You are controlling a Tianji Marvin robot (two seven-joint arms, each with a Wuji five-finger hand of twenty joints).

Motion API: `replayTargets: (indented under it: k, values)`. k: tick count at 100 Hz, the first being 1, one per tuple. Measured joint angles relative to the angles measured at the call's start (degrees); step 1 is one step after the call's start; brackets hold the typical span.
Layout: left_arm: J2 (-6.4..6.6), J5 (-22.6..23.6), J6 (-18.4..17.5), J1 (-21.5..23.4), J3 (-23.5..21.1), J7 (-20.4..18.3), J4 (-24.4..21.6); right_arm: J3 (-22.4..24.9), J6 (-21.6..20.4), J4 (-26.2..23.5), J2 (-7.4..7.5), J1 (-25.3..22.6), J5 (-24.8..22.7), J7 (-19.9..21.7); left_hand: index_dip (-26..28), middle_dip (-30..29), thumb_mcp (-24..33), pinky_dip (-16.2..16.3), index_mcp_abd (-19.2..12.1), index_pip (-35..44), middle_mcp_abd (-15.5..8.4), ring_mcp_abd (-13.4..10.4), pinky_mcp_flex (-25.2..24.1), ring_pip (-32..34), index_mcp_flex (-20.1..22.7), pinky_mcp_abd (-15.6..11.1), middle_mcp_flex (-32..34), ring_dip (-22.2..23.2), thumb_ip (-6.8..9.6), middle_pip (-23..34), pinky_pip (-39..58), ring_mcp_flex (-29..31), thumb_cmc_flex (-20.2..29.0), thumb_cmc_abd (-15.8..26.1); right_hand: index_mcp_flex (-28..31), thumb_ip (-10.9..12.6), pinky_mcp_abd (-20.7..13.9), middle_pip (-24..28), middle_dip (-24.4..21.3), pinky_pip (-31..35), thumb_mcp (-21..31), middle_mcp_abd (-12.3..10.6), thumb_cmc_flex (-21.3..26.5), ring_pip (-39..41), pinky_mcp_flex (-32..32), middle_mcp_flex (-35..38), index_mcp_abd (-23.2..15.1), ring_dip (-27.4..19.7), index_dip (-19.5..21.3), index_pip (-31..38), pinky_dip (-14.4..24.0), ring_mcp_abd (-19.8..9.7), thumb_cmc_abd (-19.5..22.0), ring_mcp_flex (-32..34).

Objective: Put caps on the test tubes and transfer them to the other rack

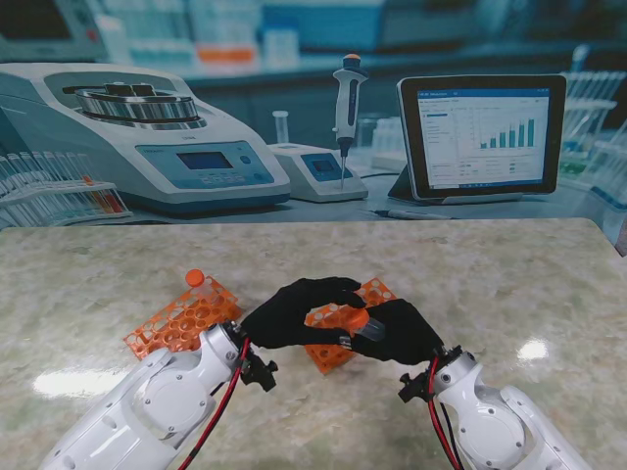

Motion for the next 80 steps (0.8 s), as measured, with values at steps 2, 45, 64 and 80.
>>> replayTargets:
  k: [2,45,64,80]
  values:
    - [0.0,-0.04,0.03,-0.12,0.15,0.02,0.13,0.0,0.0,0.0,0.0,0.0,0.0,0.0,0.0,0.0,0.0,0.0,0.01,-0.01,0.0,0.0,0.01,0.0,-0.1,0.0,0.0,0.0,0.0,0.0,0.0,0.0,0.01,0.0,0.0,0.0,0.0,0.0,0.0,0.0,0.0,0.0,0.0,0.0,0.0,0.0,0.0,0.0,0.0,0.0,0.0,0.0,0.0,0.0]
    - [-0.19,-0.31,0.2,-1.18,1.22,0.59,1.24,-0.23,0.0,0.0,0.02,0.04,0.11,0.16,1.23,-0.01,0.13,-0.01,1.57,-0.55,0.0,0.0,1.75,0.19,2.48,0.01,0.07,-0.01,0.22,0.0,0.0,0.01,0.74,-0.02,0.0,0.0,0.0,0.0,0.0,0.0,0.0,0.0,0.0,0.0,0.0,0.0,0.0,0.0,0.0,0.0,0.0,0.0,0.0,0.0]
    - [-0.26,1.04,-0.4,-0.16,-0.01,1.08,0.52,-0.08,0.03,-0.04,0.01,-0.09,-0.07,0.02,2.03,-0.01,0.77,-0.01,1.6,0.71,0.0,0.0,2.22,0.54,3.28,0.01,1.75,-0.01,0.22,0.08,-0.01,1.42,1.29,-0.03,0.0,0.0,0.0,0.0,0.0,0.0,0.0,0.0,0.0,0.0,0.0,0.0,0.0,0.0,0.0,0.0,0.0,0.0,0.0,0.0]
    - [-0.22,1.84,-0.66,0.77,-0.81,1.37,-0.28,-0.03,0.07,-0.11,0.01,-0.17,-0.16,-0.04,2.76,-0.01,1.11,-0.01,1.61,1.39,0.0,-0.02,2.23,1.09,3.28,0.01,1.84,-0.01,0.23,0.08,-0.01,1.82,1.97,-0.02,0.0,0.0,0.0,0.0,0.0,0.0,0.0,0.0,0.0,0.0,0.0,0.0,0.0,0.0,0.0,0.0,0.0,0.0,0.0,0.0]
